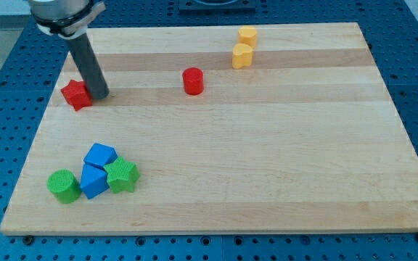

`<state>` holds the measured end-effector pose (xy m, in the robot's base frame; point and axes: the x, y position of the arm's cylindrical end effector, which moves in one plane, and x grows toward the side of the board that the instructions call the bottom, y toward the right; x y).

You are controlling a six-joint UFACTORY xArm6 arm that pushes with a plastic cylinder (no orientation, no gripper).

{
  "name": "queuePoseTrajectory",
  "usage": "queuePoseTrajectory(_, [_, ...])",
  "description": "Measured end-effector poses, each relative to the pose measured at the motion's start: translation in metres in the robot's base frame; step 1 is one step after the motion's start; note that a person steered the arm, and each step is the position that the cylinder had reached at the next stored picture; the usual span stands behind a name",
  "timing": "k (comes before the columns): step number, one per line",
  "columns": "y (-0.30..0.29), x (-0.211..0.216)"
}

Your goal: Move the red star diagonal to the blue cube

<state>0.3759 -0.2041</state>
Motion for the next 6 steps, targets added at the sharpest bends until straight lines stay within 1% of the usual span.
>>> queuePoseTrajectory(1, [0.015, -0.018])
queuePoseTrajectory(2, [0.008, -0.023])
queuePoseTrajectory(3, [-0.020, -0.023])
queuePoseTrajectory(4, [-0.031, -0.024])
queuePoseTrajectory(6, [-0.031, -0.022])
